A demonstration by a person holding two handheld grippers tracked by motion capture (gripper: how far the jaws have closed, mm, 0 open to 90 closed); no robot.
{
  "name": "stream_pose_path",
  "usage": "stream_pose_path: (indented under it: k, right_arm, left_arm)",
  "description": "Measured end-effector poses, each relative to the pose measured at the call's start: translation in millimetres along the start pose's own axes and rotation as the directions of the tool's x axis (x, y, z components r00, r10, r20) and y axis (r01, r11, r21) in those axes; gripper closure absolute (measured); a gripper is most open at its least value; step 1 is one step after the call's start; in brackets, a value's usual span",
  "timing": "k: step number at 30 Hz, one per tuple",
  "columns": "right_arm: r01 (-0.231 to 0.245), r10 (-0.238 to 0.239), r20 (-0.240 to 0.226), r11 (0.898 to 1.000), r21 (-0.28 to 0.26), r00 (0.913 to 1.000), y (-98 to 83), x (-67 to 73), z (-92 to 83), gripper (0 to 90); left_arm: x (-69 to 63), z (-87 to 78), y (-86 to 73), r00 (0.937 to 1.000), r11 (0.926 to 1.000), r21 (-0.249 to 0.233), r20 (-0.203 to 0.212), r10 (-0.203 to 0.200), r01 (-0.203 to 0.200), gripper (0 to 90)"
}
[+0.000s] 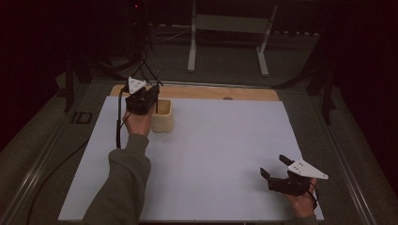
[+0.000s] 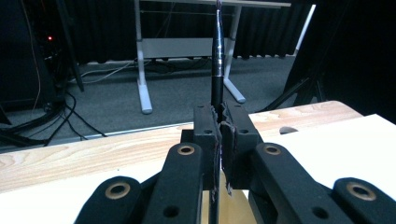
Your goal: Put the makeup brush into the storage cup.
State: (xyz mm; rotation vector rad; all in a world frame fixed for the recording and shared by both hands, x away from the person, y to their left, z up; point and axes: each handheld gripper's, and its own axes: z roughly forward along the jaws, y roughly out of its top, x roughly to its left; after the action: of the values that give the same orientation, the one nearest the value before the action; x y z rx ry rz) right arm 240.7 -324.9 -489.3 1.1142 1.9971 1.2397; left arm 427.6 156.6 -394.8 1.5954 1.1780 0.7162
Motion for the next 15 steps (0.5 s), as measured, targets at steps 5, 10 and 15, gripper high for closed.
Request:
stream_pose_path:
  k: [5,10,15]
  right_arm:
    - [0.0,0.0,-0.001,1.0,0.0,1.0,0.0,0.1,0.1,9.3]
    - [0.0,0.0,-0.001,1.0,0.001,1.0,-0.1,0.0,0.2,9.3]
    - [0.0,0.0,-0.001,1.0,0.001,1.0,-0.1,0.1,0.3,9.3]
  left_arm:
    - [0.4,2.5,-1.7,1.0,1.0,0.008,0.004,0.0,0.0,86.5]
    - [0.1,5.1,-3.3,1.0,0.9998,0.017,0.006,0.004,-0.004,86.5]
    - [-0.3,6.9,-4.8,0.9999,0.9997,0.023,0.01,0.005,-0.005,86.5]
